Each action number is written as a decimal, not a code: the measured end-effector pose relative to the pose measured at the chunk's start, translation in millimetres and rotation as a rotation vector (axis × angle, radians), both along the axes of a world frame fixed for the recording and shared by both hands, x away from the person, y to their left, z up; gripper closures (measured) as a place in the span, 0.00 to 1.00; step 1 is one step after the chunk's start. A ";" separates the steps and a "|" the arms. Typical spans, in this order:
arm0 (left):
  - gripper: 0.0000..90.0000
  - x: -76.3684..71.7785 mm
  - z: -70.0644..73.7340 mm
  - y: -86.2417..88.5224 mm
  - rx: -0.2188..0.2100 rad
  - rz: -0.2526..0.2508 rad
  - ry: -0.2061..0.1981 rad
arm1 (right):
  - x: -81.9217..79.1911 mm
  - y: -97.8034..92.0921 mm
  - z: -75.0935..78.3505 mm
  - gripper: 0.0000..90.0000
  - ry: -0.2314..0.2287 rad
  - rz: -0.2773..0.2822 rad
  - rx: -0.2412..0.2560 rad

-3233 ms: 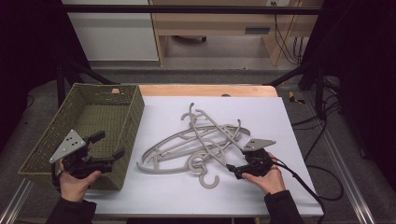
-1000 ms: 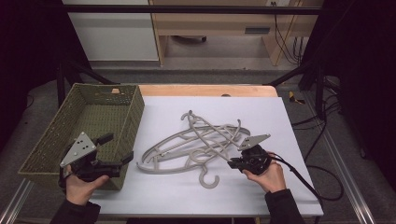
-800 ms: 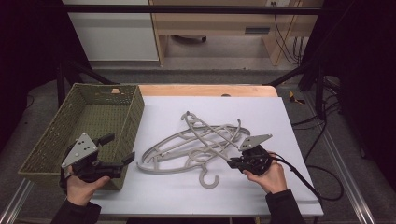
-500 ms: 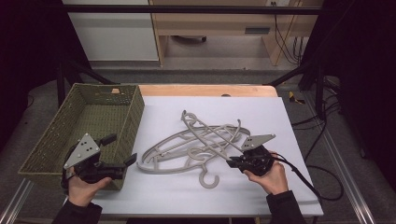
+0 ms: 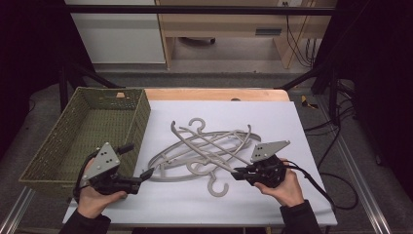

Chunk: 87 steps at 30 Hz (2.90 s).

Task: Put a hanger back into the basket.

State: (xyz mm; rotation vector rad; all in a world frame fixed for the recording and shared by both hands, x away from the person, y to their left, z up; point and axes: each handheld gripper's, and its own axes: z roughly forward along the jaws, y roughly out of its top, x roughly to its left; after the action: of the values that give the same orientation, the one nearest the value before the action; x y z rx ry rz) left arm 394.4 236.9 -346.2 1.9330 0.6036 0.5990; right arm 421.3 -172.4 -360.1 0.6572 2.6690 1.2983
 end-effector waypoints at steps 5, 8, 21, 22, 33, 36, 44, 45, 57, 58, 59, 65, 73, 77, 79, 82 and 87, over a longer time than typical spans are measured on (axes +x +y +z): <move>0.07 4.1 -0.6 -21.0 0.097 -0.061 -0.007 | -0.9 0.6 -0.4 0.92 0.027 0.041 -0.006; 0.07 8.1 -0.2 -29.0 0.141 -0.095 -0.001 | -0.8 2.0 -1.3 0.92 0.046 0.060 -0.011; 0.17 21.7 -13.1 -64.7 0.374 -0.224 -0.043 | -1.4 5.5 -4.6 0.92 0.077 0.122 -0.021; 0.17 22.2 -14.7 -66.8 0.392 -0.224 -0.050 | -1.6 5.9 -4.9 0.92 0.080 0.122 -0.018; 0.49 28.8 -31.1 -86.9 0.523 -0.284 -0.131 | -2.1 9.9 -8.0 0.92 0.098 0.155 -0.015; 0.62 30.2 -33.7 -89.4 0.563 -0.295 -0.155 | -2.1 10.9 -9.0 0.92 0.103 0.167 -0.014; 0.73 30.7 -39.4 -91.1 0.604 -0.319 -0.183 | -3.2 10.6 -8.1 0.92 0.105 0.181 -0.006; 0.74 30.4 -39.9 -90.8 0.604 -0.322 -0.191 | -3.5 10.8 -7.9 0.92 0.110 0.183 0.000; 0.80 20.2 -43.0 -84.9 0.533 -0.337 -0.225 | -2.2 10.1 -8.4 0.91 0.107 0.213 0.023; 0.81 20.2 -43.0 -84.9 0.533 -0.337 -0.225 | -2.2 10.1 -8.4 0.91 0.107 0.213 0.023; 0.81 19.5 -43.1 -84.9 0.535 -0.341 -0.221 | -2.5 9.4 -7.8 0.91 0.094 0.207 0.027; 0.86 15.1 -37.9 -84.9 0.648 -0.348 -0.241 | -2.1 5.9 -5.3 0.89 0.082 0.195 0.062; 0.90 9.5 -33.2 -85.9 0.641 -0.319 -0.234 | -0.3 2.7 -5.2 0.87 0.048 0.150 0.079; 0.90 8.7 -30.9 -89.5 0.612 -0.286 -0.230 | -0.3 0.0 -2.9 0.83 -0.007 0.104 0.086; 0.91 8.7 -27.4 -91.6 0.603 -0.272 -0.217 | -0.5 -3.0 -0.2 0.76 -0.055 0.057 0.101; 0.91 8.9 -24.9 -94.6 0.576 -0.229 -0.184 | -2.1 -9.0 4.9 0.67 -0.143 -0.025 0.135; 0.91 13.6 -23.1 -94.9 0.544 -0.141 -0.120 | -5.1 -24.3 11.6 0.47 -0.255 -0.145 0.184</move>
State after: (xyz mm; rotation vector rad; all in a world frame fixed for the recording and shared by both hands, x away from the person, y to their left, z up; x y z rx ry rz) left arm 408.0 142.0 -369.3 2.3969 0.2349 0.8439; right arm 416.2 -196.6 -348.6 0.6423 2.2779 1.4880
